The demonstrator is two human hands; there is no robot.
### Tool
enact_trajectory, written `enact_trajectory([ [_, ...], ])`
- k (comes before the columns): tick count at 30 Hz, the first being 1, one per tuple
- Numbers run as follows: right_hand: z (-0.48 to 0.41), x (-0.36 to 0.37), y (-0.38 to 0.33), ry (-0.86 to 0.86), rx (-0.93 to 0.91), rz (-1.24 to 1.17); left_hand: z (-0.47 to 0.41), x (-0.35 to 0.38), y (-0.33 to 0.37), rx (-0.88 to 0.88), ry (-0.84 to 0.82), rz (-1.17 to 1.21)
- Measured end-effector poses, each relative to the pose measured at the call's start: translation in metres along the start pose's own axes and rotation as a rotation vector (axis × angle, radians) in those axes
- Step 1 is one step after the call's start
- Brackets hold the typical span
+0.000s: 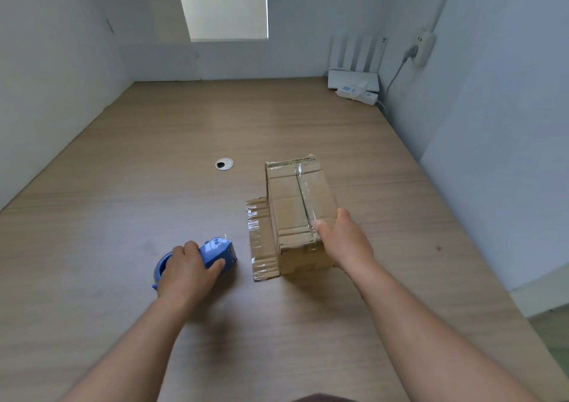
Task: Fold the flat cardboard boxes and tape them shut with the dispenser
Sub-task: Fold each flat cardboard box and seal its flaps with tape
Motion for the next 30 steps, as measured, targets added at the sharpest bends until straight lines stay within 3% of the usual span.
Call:
enact_trajectory([
  [9,0.004,-0.003,0.003,-0.001,0.012,0.096,-0.020,0.017,-0.015,-0.033,-0.233,-0.168],
  [13,-0.002,-0.002,0.000,-0.013,0.019,0.076,-0.026,0.009,-0.015,0.015,-0.205,-0.082],
  [20,-0.012,-0.001,0.001,-0.013,0.012,0.011,-0.010,-0.063,0.040,0.278,-0.033,0.366],
  [30,-0.020,-0.002,0.008,0.004,-0.063,-0.072,0.018,-0.102,0.079,0.552,-0.001,0.330],
])
Point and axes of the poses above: each hand's wrist, its own z-axis away from the middle knuckle, its own x-axis out of the palm, y = z × x, the point moved 7 cm from there along -z, towards the middle knuckle, and after that the axes turned 15 degrees about -z, right-handed, at the moved point
